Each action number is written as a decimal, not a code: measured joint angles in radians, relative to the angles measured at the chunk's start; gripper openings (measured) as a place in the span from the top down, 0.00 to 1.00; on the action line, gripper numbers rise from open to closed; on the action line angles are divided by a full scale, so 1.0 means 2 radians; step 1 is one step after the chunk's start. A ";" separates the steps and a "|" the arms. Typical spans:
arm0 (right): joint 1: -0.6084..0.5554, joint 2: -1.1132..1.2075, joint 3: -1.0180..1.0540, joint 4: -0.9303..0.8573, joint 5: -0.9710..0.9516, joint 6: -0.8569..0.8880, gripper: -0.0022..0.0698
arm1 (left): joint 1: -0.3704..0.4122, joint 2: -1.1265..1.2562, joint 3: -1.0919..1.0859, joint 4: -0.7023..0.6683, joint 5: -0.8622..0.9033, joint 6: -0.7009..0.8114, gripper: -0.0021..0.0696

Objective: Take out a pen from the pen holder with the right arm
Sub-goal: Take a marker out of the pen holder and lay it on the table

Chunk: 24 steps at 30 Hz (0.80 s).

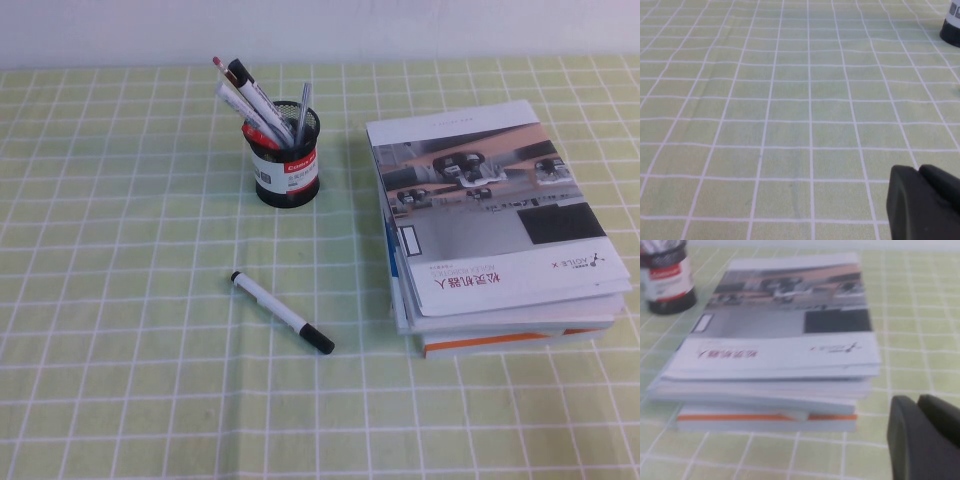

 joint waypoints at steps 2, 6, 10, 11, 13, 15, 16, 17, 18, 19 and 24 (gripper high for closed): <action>-0.037 -0.019 0.031 -0.001 -0.045 0.000 0.99 | 0.000 0.000 0.000 0.000 0.000 0.000 0.98; -0.060 -0.072 0.044 -0.002 -0.043 0.002 0.99 | 0.000 0.000 0.000 0.000 0.000 0.000 0.98; -0.061 -0.130 0.046 -0.002 0.012 0.002 0.99 | 0.000 0.000 0.000 0.000 0.000 0.000 0.98; -0.061 -0.148 0.046 -0.002 0.029 0.002 0.99 | 0.000 0.000 0.000 0.000 0.000 0.000 0.98; -0.061 -0.169 0.046 -0.002 0.072 0.002 0.99 | 0.000 0.000 0.000 0.000 0.000 0.000 0.98; -0.060 -0.174 0.046 -0.002 0.096 0.002 0.99 | 0.000 -0.001 0.000 0.000 -0.001 0.000 0.98; -0.059 -0.174 0.046 0.001 0.109 0.002 0.99 | 0.000 -0.001 0.000 0.000 -0.001 0.000 0.98; -0.059 -0.174 0.046 0.003 0.122 0.002 0.99 | 0.000 -0.001 0.000 0.000 -0.002 0.000 0.98; -0.058 -0.174 0.046 0.006 0.137 0.002 0.99 | 0.000 -0.001 0.000 0.000 -0.002 0.000 0.98; -0.057 -0.174 0.046 0.007 0.151 0.002 0.99 | 0.000 -0.001 0.000 0.000 -0.002 0.000 0.98; -0.057 -0.174 0.046 0.008 0.168 0.002 0.99 | 0.000 -0.001 0.000 0.000 -0.002 0.000 0.98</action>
